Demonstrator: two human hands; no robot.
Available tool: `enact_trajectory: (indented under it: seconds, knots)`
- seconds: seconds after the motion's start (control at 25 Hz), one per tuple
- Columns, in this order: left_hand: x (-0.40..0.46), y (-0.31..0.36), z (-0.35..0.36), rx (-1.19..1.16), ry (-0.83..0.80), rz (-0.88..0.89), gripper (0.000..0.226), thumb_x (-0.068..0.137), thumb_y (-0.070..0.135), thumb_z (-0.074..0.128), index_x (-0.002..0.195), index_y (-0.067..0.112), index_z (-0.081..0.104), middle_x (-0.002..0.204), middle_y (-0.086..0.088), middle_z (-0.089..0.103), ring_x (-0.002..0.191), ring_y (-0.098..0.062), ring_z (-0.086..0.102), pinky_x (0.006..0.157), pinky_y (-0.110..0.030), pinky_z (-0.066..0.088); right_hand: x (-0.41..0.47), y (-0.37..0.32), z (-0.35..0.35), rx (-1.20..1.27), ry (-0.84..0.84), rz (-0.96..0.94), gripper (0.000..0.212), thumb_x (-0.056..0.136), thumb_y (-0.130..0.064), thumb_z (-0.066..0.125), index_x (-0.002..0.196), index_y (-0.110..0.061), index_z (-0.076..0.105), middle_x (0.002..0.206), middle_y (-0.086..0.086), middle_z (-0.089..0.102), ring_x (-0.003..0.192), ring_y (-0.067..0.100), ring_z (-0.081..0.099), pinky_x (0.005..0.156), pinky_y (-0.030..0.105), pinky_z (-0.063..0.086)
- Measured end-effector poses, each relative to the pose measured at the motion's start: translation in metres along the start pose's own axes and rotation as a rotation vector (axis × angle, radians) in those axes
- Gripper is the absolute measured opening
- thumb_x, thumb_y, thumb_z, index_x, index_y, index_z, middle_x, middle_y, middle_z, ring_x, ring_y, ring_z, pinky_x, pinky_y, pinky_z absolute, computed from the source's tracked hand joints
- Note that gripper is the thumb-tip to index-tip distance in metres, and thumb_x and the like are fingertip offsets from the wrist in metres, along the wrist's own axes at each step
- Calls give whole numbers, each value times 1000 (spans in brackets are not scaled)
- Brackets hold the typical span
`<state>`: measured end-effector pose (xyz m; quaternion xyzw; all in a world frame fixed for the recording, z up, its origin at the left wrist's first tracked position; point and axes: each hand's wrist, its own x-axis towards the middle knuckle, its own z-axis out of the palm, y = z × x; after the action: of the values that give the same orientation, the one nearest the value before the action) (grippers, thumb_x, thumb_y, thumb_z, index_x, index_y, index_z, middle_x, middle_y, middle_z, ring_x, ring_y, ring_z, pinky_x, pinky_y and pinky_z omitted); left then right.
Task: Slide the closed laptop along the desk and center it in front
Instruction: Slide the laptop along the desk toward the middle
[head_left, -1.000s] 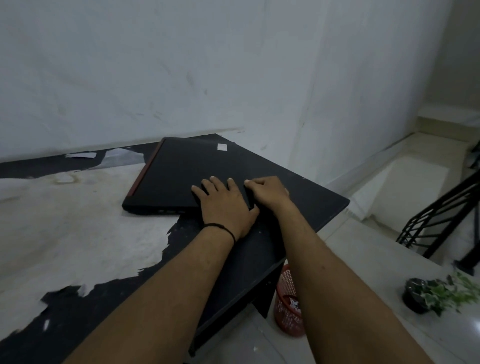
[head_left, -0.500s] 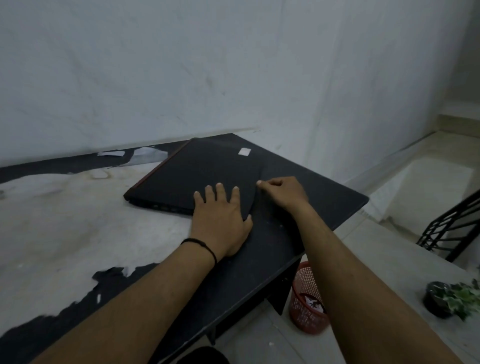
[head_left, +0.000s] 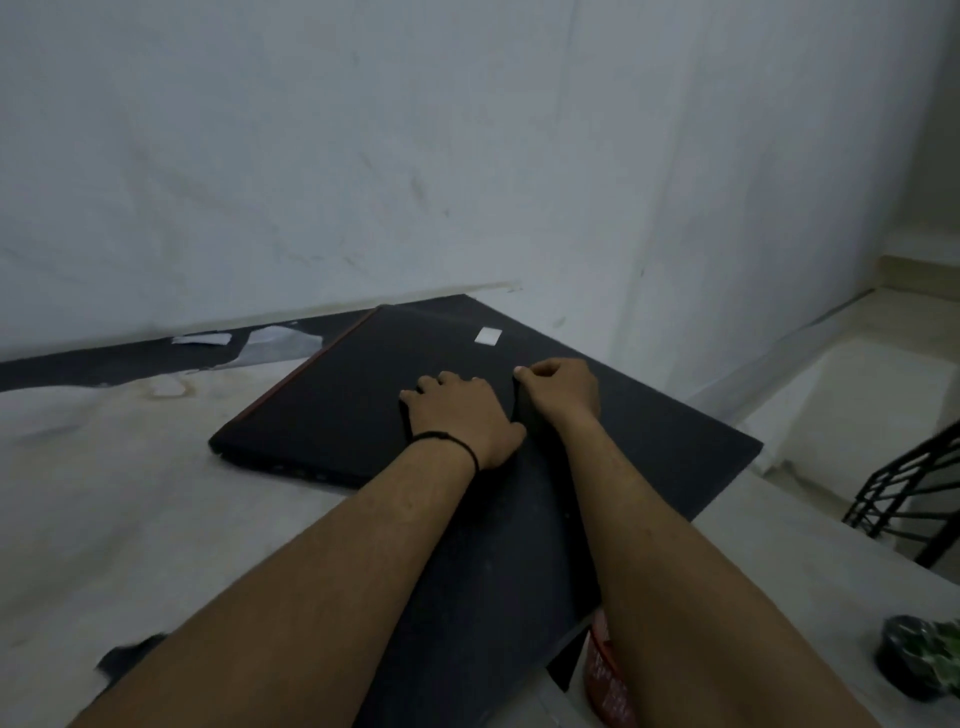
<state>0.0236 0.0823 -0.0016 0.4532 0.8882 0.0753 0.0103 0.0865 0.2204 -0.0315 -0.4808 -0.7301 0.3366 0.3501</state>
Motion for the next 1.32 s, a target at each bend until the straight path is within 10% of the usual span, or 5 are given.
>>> enact_trajectory:
  seconds: [0.24, 0.4, 0.56, 1.0, 1.32]
  knots:
    - [70, 13, 4, -34, 1, -25, 83, 79, 67, 55, 145, 17, 46, 152, -18, 40, 140, -42, 34, 114, -61, 26, 66, 1, 21, -87, -52, -42, 51, 87, -50, 63, 131, -24, 63, 133, -2, 67, 123, 23, 60, 110, 43, 42]
    - [101, 23, 5, -52, 16, -32, 71, 81, 59, 56, 139, 19, 50, 145, -16, 48, 135, -40, 39, 112, -63, 28, 102, -2, 36, -194, -103, -92, 34, 84, -50, 56, 104, -27, 69, 106, -5, 73, 106, 25, 66, 100, 41, 46]
    - [105, 24, 10, -32, 60, -5, 65, 79, 59, 58, 132, 22, 54, 135, -15, 58, 127, -42, 48, 107, -64, 35, 126, -7, 42, -226, -176, -79, 41, 86, -44, 54, 126, -38, 65, 134, -8, 65, 124, 22, 57, 112, 46, 34]
    - [56, 57, -2, 262, 15, -44, 42, 102, 16, 37, 141, 8, 52, 141, -25, 51, 123, -54, 49, 80, -69, 53, 89, 1, 18, -130, -136, -57, 41, 90, -37, 58, 127, -22, 66, 132, 1, 67, 120, 24, 60, 101, 36, 47]
    - [-67, 20, 25, 350, 166, 55, 58, 107, 40, 27, 160, 18, 15, 159, -28, 24, 138, -51, 33, 101, -65, 37, -25, 16, -34, -149, -54, 16, 63, 94, -46, 57, 149, -17, 45, 152, 6, 50, 137, 29, 47, 113, 41, 37]
